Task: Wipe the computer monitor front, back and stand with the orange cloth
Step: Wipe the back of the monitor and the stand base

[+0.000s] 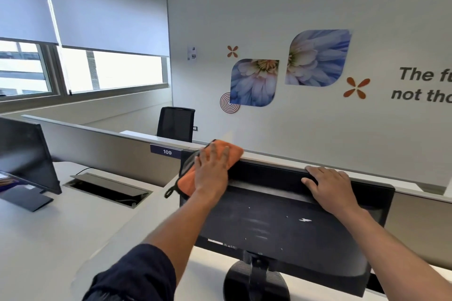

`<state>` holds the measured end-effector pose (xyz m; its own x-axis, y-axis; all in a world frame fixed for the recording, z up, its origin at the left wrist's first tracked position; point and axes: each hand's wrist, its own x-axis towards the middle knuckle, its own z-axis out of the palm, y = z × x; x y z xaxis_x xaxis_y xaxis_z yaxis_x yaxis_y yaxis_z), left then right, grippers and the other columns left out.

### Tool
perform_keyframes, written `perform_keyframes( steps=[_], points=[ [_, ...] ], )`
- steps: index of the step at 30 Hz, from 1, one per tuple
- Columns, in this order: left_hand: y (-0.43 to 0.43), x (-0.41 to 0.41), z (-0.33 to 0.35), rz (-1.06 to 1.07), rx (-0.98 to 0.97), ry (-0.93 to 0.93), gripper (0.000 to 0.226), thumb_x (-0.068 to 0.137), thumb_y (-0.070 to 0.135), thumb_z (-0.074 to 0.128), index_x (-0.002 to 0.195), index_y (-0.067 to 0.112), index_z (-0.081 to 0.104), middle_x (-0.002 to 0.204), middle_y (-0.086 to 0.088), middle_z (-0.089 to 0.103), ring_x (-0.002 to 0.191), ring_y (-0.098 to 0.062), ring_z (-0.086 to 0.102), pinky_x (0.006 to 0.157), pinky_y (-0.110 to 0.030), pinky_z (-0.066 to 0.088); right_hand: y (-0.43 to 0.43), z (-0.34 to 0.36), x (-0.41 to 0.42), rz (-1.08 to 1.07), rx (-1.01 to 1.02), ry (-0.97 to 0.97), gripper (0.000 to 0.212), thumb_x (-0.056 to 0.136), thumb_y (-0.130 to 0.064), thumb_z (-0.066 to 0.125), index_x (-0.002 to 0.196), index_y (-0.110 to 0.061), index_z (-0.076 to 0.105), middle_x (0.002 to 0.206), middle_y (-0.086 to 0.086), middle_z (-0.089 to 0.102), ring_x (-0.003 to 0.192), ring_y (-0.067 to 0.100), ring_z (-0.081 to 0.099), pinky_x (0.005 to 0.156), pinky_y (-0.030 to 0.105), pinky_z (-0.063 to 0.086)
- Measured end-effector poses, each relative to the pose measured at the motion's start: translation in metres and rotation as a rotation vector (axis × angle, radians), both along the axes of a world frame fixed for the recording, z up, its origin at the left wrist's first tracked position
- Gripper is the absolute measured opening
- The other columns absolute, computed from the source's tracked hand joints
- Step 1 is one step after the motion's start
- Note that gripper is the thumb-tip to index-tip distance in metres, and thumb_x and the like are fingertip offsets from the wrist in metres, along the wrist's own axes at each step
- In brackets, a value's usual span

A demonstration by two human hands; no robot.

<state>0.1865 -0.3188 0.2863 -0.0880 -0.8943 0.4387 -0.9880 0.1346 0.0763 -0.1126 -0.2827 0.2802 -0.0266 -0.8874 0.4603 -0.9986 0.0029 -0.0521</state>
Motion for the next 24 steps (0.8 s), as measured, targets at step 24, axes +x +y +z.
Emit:
perform_keyframes(
  steps=[24],
  points=[
    [0.022, -0.090, 0.003, -0.274, 0.116, -0.122, 0.081, 0.091, 0.013, 0.045, 0.155, 0.027, -0.001, 0.162, -0.014, -0.003, 0.146, -0.043, -0.006, 0.118, -0.057, 0.004, -0.008, -0.015, -0.005, 0.038, -0.131, 0.025, 0.053, 0.088, -0.052, 0.030, 0.124, -0.030, 0.062, 0.118, -0.008, 0.068, 0.108, 0.023, 0.062, 0.094, 0.044, 0.037]
  ],
)
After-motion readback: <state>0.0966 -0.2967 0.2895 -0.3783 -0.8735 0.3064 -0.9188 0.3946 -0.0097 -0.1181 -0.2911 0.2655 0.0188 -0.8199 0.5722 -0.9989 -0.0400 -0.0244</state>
